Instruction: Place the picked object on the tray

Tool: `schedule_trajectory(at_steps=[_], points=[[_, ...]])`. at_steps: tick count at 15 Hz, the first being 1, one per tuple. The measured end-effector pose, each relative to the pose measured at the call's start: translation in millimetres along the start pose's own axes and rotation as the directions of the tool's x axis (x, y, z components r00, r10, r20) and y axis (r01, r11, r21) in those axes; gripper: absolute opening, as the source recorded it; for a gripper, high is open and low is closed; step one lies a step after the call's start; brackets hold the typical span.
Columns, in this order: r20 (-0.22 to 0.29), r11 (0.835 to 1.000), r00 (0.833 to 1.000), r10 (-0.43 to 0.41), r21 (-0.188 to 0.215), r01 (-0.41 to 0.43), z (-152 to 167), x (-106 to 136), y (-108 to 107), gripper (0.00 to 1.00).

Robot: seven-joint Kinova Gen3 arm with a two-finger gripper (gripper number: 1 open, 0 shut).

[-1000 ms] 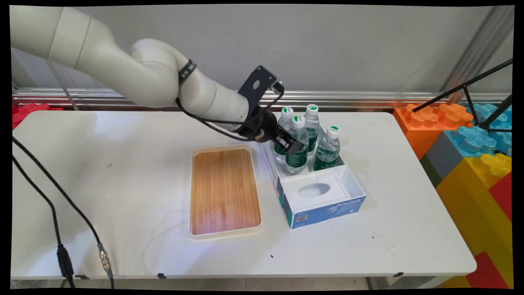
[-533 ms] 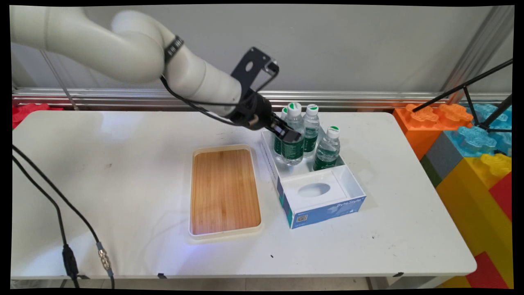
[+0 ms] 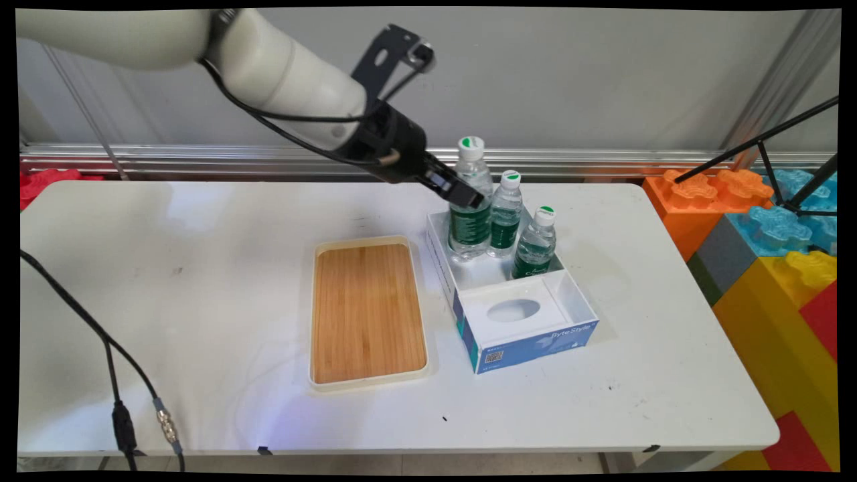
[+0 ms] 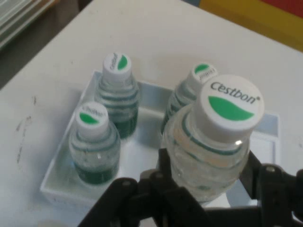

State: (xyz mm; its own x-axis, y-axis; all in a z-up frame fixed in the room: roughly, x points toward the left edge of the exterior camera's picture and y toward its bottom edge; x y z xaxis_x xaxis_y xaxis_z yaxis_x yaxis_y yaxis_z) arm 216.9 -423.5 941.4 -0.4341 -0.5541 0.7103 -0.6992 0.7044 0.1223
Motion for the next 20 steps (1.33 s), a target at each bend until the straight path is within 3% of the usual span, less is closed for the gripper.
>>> schedule_trajectory(at_steps=[5,10,15,20], points=[[0.058,0.996,0.996,0.069,-0.065,-0.065,-49.9,-17.6,-15.4,0.0],[0.086,0.986,0.987,0.136,-0.11,-0.126,-76.7,-46.8,-40.9,0.0],[0.086,0.974,0.98,0.179,-0.159,-0.164,-77.5,-78.3,-58.8,0.0],[0.063,0.958,0.98,0.189,-0.231,-0.17,-54.9,-103.4,-57.1,0.0]])
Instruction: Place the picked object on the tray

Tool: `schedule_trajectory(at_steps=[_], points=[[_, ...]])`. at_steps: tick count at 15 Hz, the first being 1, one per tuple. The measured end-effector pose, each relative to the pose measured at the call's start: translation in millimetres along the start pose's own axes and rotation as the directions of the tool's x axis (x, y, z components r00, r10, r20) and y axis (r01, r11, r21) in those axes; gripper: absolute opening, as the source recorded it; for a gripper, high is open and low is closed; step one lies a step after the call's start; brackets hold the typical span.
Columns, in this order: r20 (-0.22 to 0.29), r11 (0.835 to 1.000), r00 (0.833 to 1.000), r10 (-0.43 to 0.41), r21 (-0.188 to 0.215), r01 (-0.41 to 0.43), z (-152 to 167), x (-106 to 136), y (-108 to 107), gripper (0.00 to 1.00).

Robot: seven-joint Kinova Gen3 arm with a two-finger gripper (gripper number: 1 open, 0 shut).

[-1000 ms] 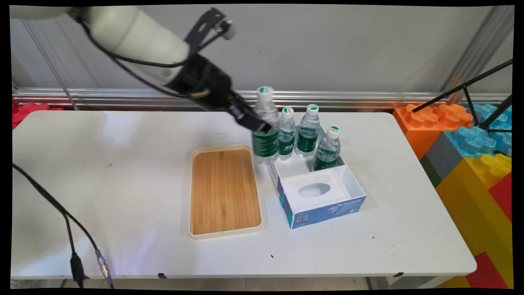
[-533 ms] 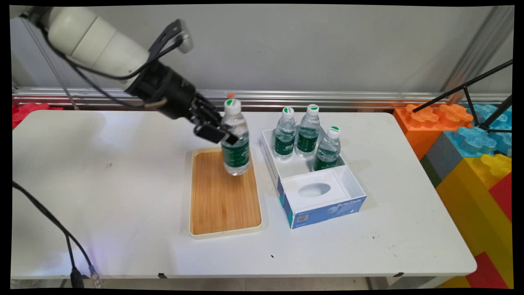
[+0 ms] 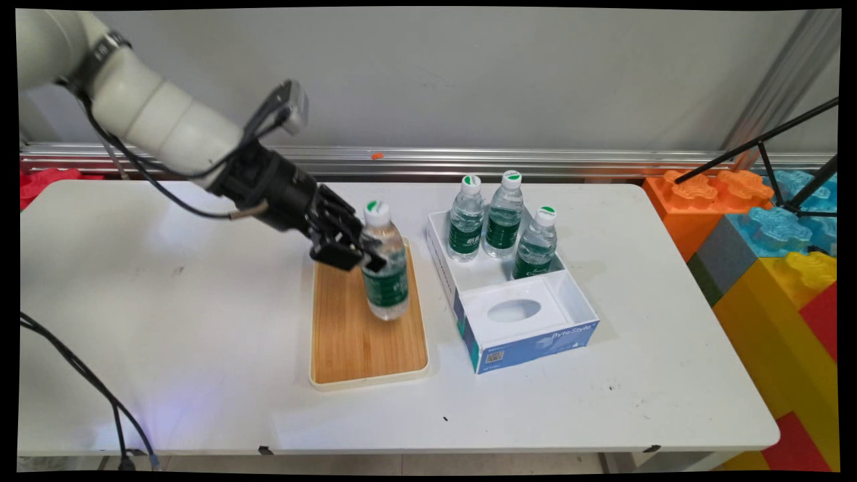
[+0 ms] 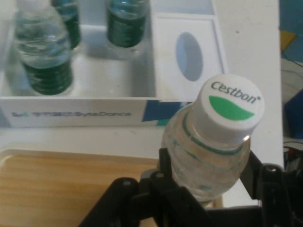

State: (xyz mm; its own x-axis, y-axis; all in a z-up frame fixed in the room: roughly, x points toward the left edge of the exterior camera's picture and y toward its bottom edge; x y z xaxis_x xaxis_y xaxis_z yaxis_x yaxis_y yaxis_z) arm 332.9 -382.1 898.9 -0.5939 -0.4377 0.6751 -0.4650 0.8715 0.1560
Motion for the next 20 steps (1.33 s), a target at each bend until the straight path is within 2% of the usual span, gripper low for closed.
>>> schedule_trajectory(at_steps=[3,8,19,20], points=[[-0.005,0.998,0.999,0.048,-0.04,-0.048,23.4,-9.1,1.3,0.0],[0.006,0.99,0.992,0.13,-0.064,-0.129,53.4,-19.6,-3.3,0.0],[0.068,0.976,0.979,0.192,-0.118,-0.183,77.6,-34.7,-4.7,0.0],[0.069,0.976,0.979,0.194,-0.119,-0.185,78.4,-35.0,-4.9,1.0]])
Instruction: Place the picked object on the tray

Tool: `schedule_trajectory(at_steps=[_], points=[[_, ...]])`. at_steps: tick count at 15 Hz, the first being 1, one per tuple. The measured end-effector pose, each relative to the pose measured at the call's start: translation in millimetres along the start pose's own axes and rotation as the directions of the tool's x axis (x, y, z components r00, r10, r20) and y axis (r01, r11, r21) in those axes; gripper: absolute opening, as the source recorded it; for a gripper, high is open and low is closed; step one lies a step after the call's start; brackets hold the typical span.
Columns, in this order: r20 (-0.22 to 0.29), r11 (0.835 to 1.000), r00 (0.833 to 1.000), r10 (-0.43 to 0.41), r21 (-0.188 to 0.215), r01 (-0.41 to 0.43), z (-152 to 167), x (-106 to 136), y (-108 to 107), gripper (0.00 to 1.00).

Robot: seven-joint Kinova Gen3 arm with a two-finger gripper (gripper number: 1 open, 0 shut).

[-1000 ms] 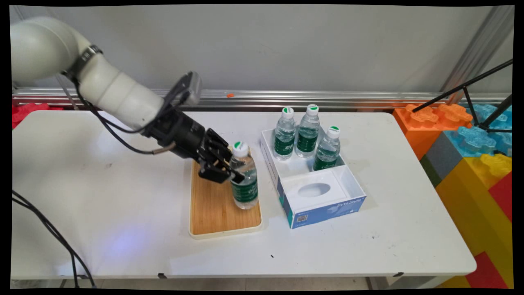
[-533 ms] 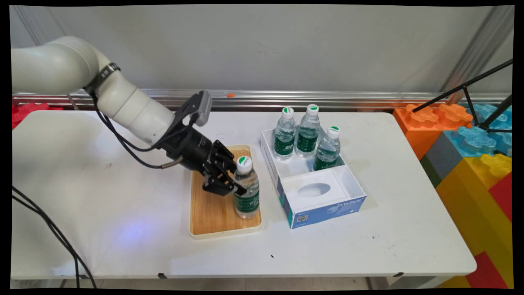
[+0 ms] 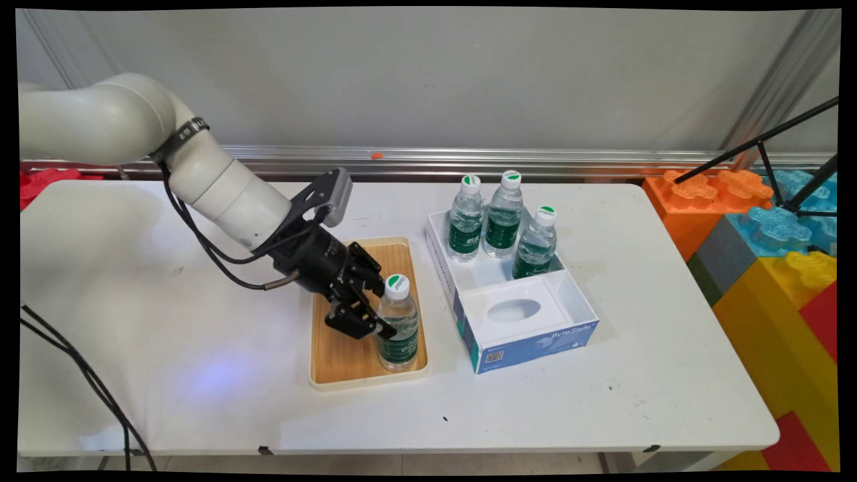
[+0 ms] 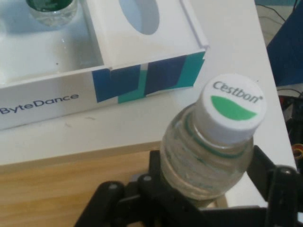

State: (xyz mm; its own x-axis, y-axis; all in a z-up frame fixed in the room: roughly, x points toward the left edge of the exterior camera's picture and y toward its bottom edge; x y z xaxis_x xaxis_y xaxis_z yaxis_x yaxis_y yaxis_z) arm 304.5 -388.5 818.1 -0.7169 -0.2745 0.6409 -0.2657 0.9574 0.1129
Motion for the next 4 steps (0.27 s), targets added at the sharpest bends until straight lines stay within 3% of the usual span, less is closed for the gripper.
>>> schedule_trajectory(at_steps=[4], points=[[0.015,1.0,1.0,0.009,0.0,-0.009,4.2,-2.0,-2.2,1.0]])
